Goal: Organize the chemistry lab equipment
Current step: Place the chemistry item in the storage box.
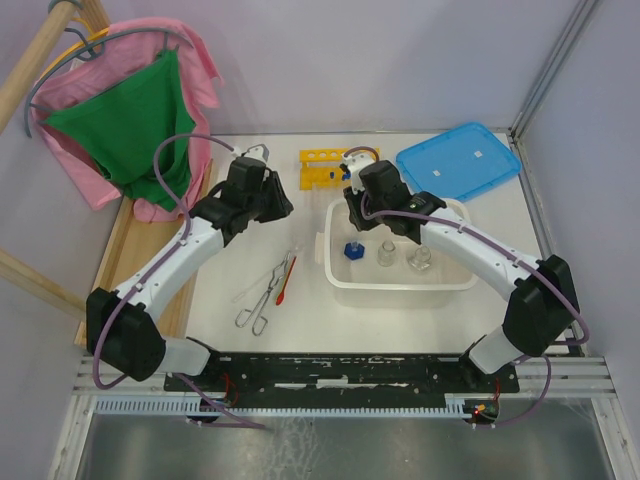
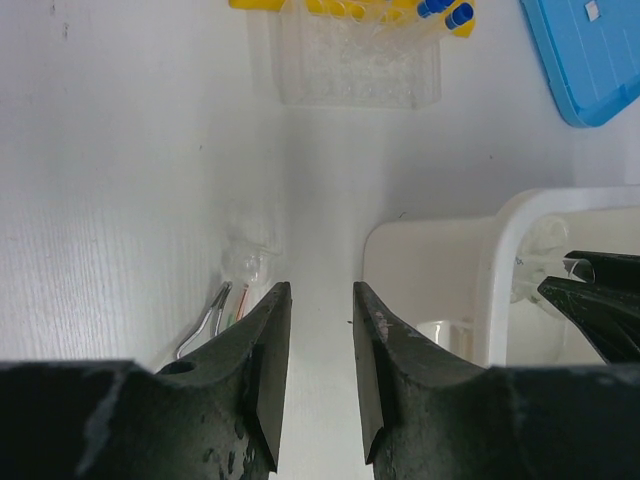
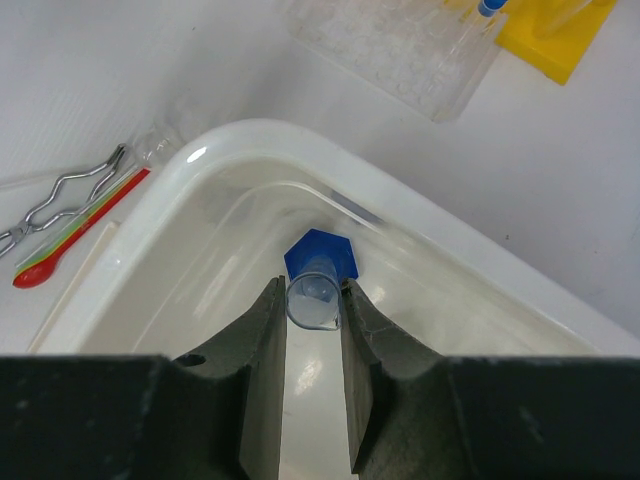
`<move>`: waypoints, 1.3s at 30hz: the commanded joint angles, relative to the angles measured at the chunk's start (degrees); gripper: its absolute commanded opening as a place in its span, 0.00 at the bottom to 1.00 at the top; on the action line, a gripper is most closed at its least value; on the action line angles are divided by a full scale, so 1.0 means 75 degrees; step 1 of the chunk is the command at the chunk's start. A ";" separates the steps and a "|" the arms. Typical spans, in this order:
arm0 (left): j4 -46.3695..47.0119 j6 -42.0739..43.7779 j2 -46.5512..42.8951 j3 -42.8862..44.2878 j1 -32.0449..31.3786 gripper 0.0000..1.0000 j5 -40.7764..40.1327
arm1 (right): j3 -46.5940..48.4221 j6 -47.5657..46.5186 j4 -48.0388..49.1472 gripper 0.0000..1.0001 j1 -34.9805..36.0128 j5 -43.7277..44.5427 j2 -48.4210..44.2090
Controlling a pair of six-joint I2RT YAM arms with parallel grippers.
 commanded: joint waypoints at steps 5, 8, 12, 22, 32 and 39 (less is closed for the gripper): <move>0.0244 -0.0302 -0.0166 -0.0118 0.0060 0.40 0.0236 | 0.0011 0.0066 0.0294 0.31 0.0052 0.0125 -0.0111; 0.0214 -0.0302 -0.0137 -0.0132 0.0069 0.40 0.0258 | -0.0038 0.0098 0.0261 0.37 0.0052 0.0131 -0.0118; 0.0235 -0.0323 -0.0186 -0.0198 0.0066 0.40 0.0284 | -0.0088 0.0147 0.0247 0.46 0.0048 0.0088 -0.0136; -0.0070 -0.0219 -0.0347 -0.0208 0.0079 0.40 0.0261 | 0.0560 0.0086 -0.0297 0.53 0.0041 0.0147 -0.0536; -0.1200 0.0021 0.0170 -0.0392 0.0089 0.36 0.0664 | 0.1910 0.0014 -0.0888 0.57 0.0045 0.0514 -0.1682; -0.1056 0.0177 0.1069 -0.0956 0.0085 0.30 0.1113 | 0.1676 0.0068 -0.0386 0.60 0.0034 0.1764 -0.2118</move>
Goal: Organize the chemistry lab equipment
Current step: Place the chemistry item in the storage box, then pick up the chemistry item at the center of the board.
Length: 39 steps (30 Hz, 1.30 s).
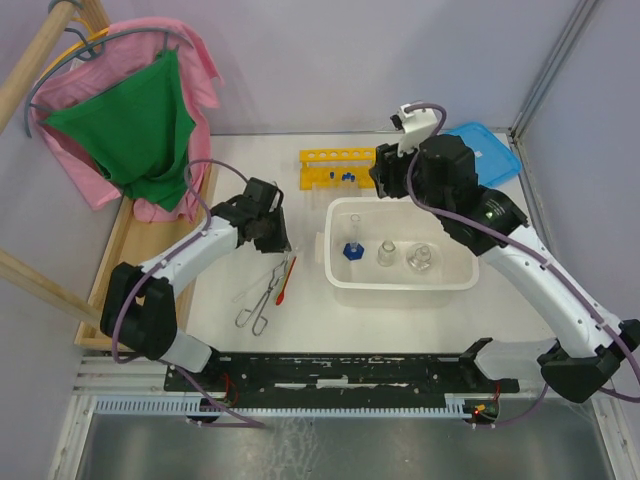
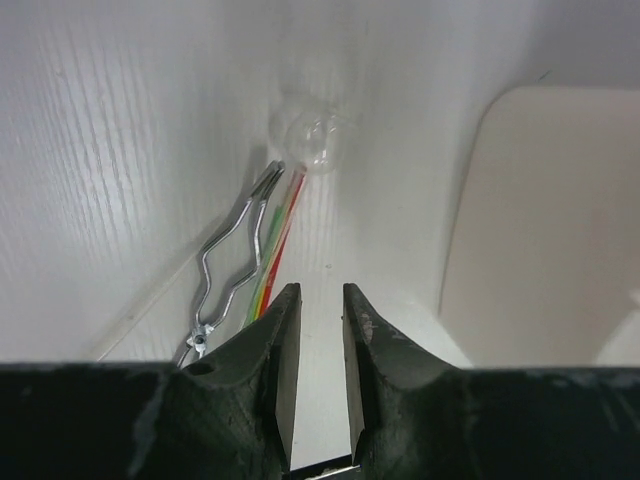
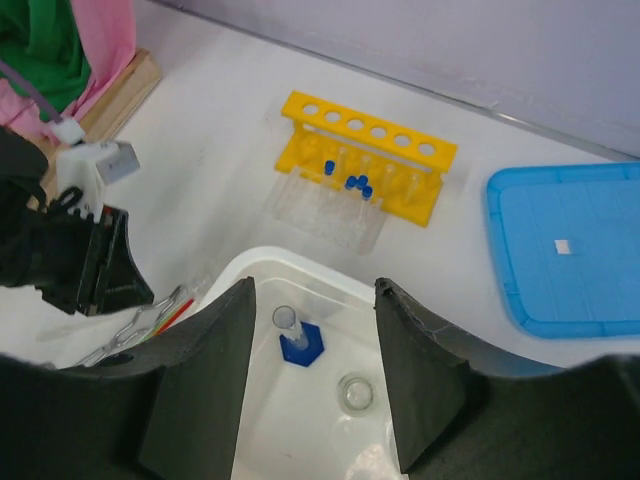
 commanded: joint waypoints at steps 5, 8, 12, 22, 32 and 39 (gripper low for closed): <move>0.0314 0.0380 0.0863 -0.0204 0.0038 0.30 0.0158 | -0.0253 0.0182 0.0328 0.60 0.0018 0.1206 -0.0030; 0.0336 0.0581 0.1252 -0.0013 0.0027 0.30 0.0121 | -0.0355 0.0240 0.0247 0.60 0.0000 0.1238 0.0002; 0.0386 0.0778 0.1680 0.0116 0.0004 0.29 0.0074 | -0.0495 0.0303 0.0243 0.61 -0.0049 0.1320 -0.0029; 0.0443 0.0965 0.2117 0.0378 -0.0038 0.28 -0.0063 | -0.0608 0.0422 0.0158 0.62 -0.0163 0.1366 -0.0026; 0.0436 0.1036 0.2435 0.0500 -0.0114 0.28 -0.0067 | -0.0548 0.0434 0.0111 0.62 -0.0268 0.1319 0.0086; 0.0452 0.1117 0.2640 0.0501 -0.0144 0.28 -0.0101 | -0.0556 0.0447 0.0087 0.62 -0.0333 0.1257 0.0098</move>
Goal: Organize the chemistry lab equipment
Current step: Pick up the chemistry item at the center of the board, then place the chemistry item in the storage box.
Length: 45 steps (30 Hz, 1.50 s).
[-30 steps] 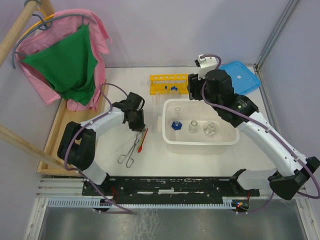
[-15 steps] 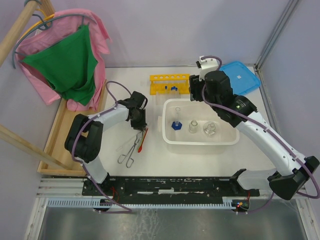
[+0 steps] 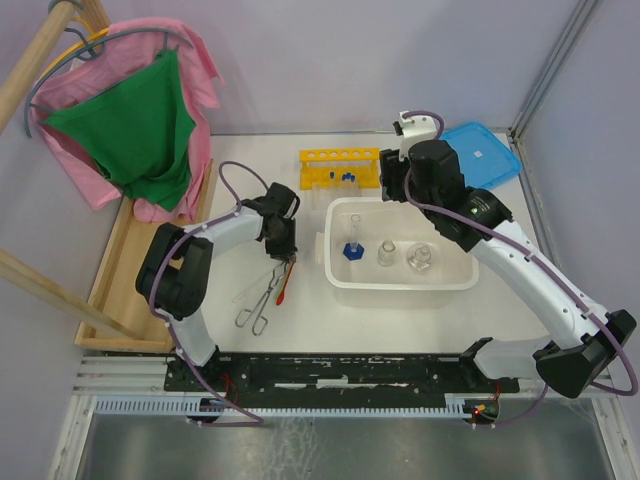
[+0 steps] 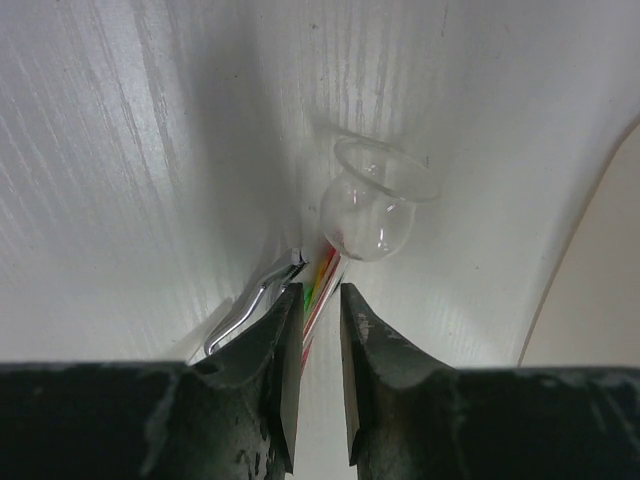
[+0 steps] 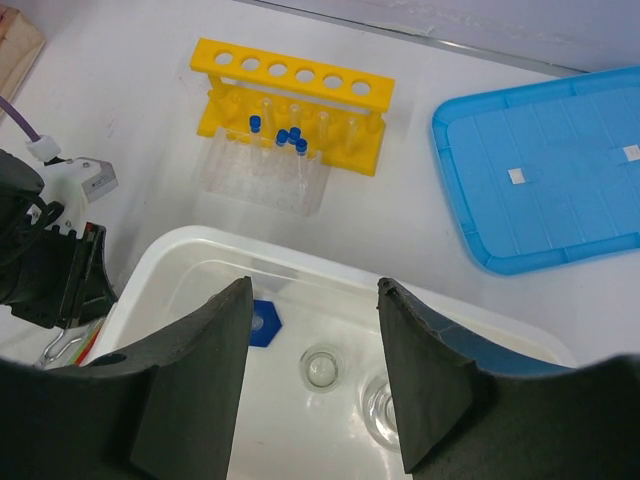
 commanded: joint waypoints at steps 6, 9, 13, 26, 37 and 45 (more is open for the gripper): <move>0.0187 0.0349 0.0422 0.0055 -0.0049 0.28 -0.0132 | 0.0033 0.0118 0.0090 0.62 -0.0107 0.0029 -0.0017; 0.0217 0.0349 0.0448 0.0015 -0.0064 0.28 -0.0136 | 0.0024 0.0129 0.0079 0.62 -0.0120 0.0019 -0.0022; 0.0261 0.0360 0.0386 -0.0032 -0.0061 0.17 -0.0152 | -0.0011 0.0175 0.0054 0.62 -0.0157 -0.0011 -0.0002; -0.0367 0.0463 -0.0701 0.0638 -0.0055 0.03 -0.0390 | -0.0041 0.0355 0.0053 0.62 -0.0332 -0.0149 0.0001; -0.1572 0.0959 -0.1346 0.3266 -0.0119 0.03 -0.0023 | -0.0086 0.0896 0.0131 0.62 -0.0843 -0.0484 0.0049; -0.2022 0.2469 -0.1088 0.6051 -0.1573 0.03 -0.1284 | -0.0498 0.1618 0.0307 0.62 -0.1934 -0.0781 -0.0147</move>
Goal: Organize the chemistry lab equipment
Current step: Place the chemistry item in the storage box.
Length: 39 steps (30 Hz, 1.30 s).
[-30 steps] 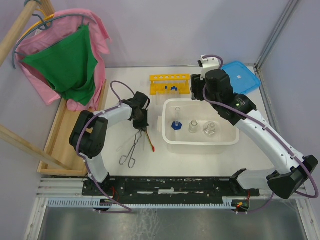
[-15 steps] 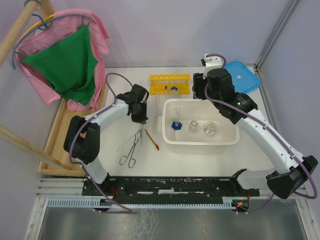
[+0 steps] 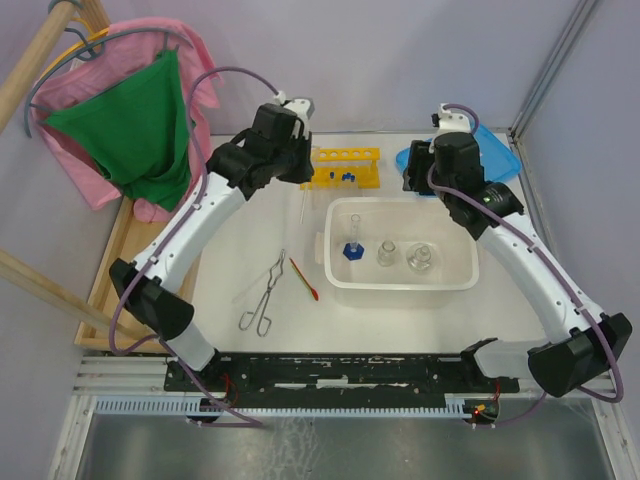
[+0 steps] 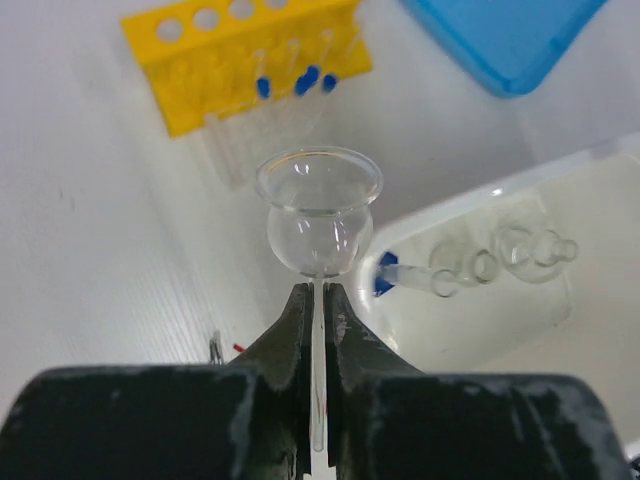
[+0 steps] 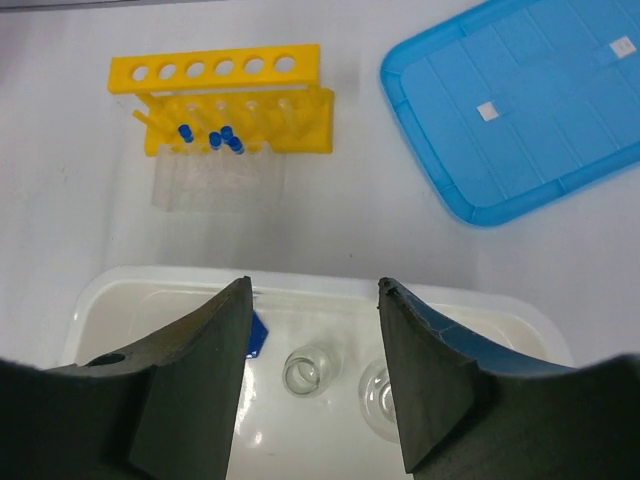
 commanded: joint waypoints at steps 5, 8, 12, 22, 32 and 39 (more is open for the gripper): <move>-0.0321 0.2442 0.0405 0.2553 -0.2467 0.03 -0.1063 | -0.0059 0.0975 -0.0045 0.61 -0.1410 -0.0354 -0.0153; -0.0335 0.3038 0.0525 0.2724 -0.2911 0.03 -0.0724 | 0.0259 0.1253 -0.0687 0.60 -0.1973 -0.0451 0.0020; -0.0482 0.3525 0.0666 0.2689 -0.3343 0.03 -0.0251 | 0.0345 0.1831 -0.1161 0.60 -0.2937 -0.1000 0.0161; -0.0638 0.4267 0.1665 0.2659 -0.4197 0.03 -0.0072 | 0.0628 0.2414 -0.1343 0.61 -0.5000 -0.2449 0.0711; -0.0543 0.4714 0.2280 0.1745 -0.4188 0.03 0.0876 | 0.0465 0.2615 -0.1117 0.61 -0.5522 -0.2892 0.0686; -0.0523 0.4766 0.2872 0.1668 -0.4183 0.03 0.1511 | 0.0259 0.2609 -0.1111 0.61 -0.5549 -0.2794 0.0507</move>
